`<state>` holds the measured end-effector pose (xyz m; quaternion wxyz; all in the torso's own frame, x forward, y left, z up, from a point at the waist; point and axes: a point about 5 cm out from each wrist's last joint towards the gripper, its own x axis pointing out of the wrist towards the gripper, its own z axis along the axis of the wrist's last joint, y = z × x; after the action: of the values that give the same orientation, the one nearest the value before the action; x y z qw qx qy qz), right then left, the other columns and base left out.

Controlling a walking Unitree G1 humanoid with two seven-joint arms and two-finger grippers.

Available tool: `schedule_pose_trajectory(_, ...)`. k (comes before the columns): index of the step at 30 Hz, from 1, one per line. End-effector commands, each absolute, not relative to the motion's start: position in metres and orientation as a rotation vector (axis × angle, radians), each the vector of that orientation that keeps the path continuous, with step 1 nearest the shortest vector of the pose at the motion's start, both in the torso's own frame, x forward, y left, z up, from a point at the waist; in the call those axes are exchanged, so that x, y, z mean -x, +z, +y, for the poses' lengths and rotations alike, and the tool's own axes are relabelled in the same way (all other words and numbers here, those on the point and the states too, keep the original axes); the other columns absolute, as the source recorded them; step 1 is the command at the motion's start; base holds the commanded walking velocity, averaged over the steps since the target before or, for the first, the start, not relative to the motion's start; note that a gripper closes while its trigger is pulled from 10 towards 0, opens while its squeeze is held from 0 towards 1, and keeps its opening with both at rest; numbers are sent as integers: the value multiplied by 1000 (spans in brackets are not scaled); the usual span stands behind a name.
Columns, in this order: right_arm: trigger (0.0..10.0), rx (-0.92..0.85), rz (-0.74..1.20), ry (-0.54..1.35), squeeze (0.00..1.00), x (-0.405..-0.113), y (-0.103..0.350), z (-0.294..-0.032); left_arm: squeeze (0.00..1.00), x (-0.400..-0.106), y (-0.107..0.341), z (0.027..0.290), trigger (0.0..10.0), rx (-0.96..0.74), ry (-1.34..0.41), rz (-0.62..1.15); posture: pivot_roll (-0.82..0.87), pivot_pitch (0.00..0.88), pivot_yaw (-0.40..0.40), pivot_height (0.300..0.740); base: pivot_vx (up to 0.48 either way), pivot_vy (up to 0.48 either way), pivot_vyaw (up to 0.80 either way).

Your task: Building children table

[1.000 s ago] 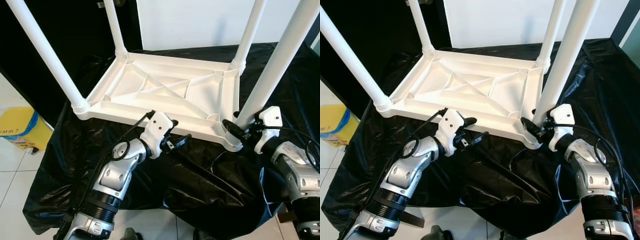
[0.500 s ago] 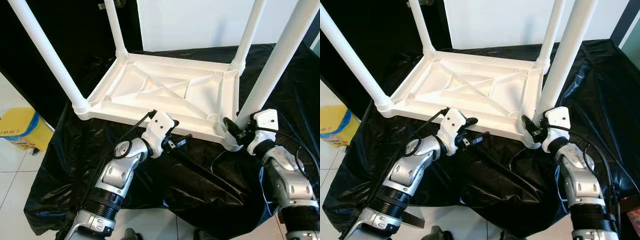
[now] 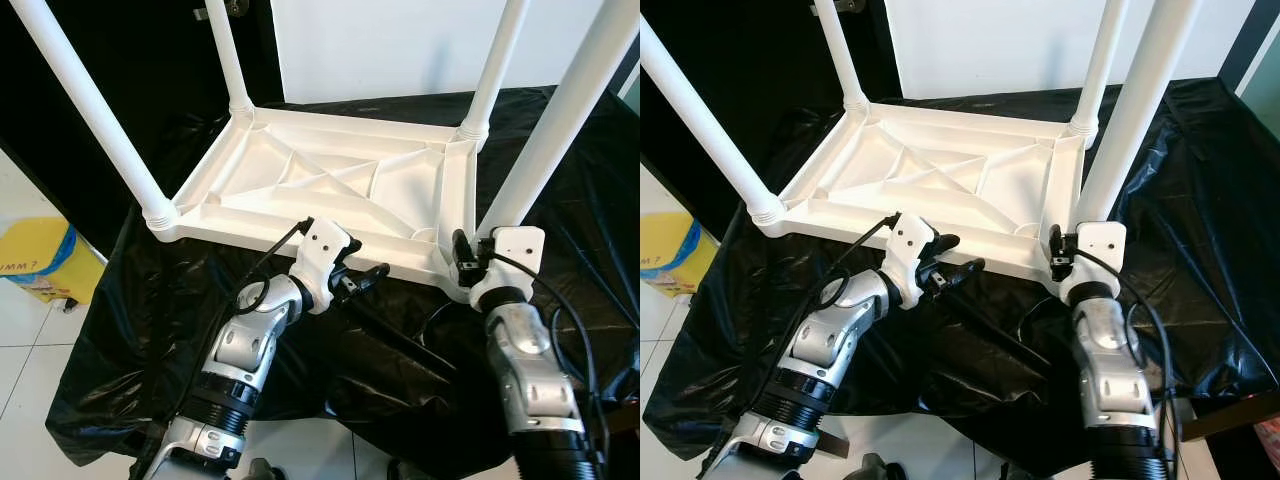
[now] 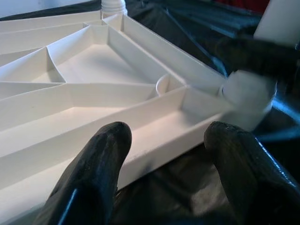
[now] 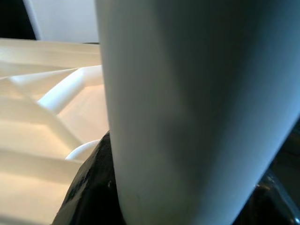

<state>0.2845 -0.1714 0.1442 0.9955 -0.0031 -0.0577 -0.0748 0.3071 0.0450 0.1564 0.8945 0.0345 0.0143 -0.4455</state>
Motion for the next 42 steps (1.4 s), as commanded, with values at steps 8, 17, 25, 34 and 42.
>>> schedule_pose_trajectory(8,10000,-35,-64,-233,0,-281,131,-152,0,-314,149,42,10000,14,-671,74,-162,75,57,740,0,0,0)
schedule_pose_trajectory(17,10000,-42,-53,-218,0,-283,132,-150,0,-316,152,40,10000,30,-646,81,-150,83,55,740,0,0,0)
schedule_pose_trajectory(25,10000,-40,-70,-214,0,-285,136,-147,0,-320,155,44,10000,42,-571,62,-150,82,48,740,0,0,0)
schedule_pose_trajectory(34,10000,-27,-81,-208,0,-287,139,-147,0,-328,160,49,10000,-2,-467,26,-156,86,52,740,0,0,0)
schedule_pose_trajectory(42,10000,-29,-89,-203,1000,-287,139,-148,0,-329,162,50,10000,41,-456,28,-161,95,57,740,0,0,0)
